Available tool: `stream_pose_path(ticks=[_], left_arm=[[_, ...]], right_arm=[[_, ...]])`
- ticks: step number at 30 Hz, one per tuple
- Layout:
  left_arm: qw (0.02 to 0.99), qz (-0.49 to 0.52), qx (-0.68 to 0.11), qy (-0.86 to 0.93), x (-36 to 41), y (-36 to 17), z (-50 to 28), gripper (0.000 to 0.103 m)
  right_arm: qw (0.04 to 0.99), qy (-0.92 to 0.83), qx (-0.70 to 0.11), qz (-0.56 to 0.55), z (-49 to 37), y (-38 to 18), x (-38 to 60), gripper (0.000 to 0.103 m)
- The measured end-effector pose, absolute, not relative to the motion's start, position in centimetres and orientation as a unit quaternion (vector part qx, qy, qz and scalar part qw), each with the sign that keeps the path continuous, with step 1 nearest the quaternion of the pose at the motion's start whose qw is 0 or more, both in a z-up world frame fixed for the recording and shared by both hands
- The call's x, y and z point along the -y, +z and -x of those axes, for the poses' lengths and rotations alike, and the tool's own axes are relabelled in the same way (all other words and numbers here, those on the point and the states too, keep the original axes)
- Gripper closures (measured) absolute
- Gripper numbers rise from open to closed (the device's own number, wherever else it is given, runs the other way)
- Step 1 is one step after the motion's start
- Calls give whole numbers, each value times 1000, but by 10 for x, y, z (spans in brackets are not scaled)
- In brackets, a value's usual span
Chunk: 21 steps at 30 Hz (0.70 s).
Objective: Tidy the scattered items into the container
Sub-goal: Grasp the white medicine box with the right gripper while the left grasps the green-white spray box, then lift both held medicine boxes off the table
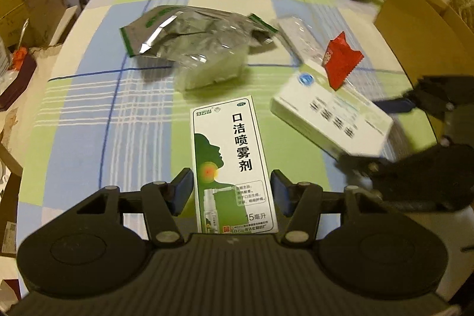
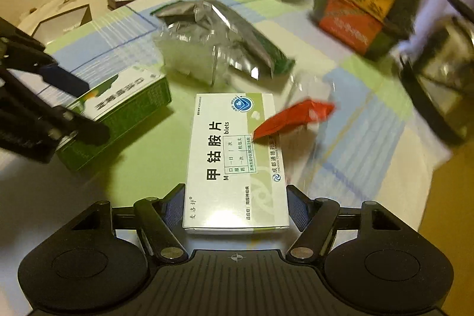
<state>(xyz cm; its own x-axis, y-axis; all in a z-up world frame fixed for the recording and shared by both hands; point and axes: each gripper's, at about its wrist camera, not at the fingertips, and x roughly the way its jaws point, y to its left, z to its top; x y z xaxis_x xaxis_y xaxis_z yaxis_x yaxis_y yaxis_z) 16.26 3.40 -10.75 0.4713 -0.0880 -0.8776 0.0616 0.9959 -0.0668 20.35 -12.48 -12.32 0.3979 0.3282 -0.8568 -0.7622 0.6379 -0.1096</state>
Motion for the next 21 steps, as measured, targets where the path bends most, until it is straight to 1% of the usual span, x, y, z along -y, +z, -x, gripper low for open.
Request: stream_pose_path(ticks=[5, 7, 9, 10, 12, 16, 21], left_arm=[[854, -8, -516, -61, -17, -108, -152, 50], [854, -16, -517, -58, -13, -110, -149, 44], [854, -20, -517, -53, -11, -111, -148, 43], [855, -20, -517, -50, -11, -111, -149, 42], [856, -23, -515, -44, -11, -111, -152, 42], [856, -33, -514, -43, -9, -113, -159, 42], [856, -38, -515, -42, -9, -117, -165, 42]], right_arm=[[804, 302, -474, 194, -165, -119, 169, 30], [807, 288, -482, 184, -153, -119, 184, 30], [809, 280, -483, 185, -144, -119, 191, 30], [810, 278, -483, 183, -142, -119, 194, 22], [816, 272, -478, 177, -140, -119, 197, 16], [822, 272, -471, 167, -146, -119, 194, 16], [821, 280, -462, 183, -158, -125, 183, 16]])
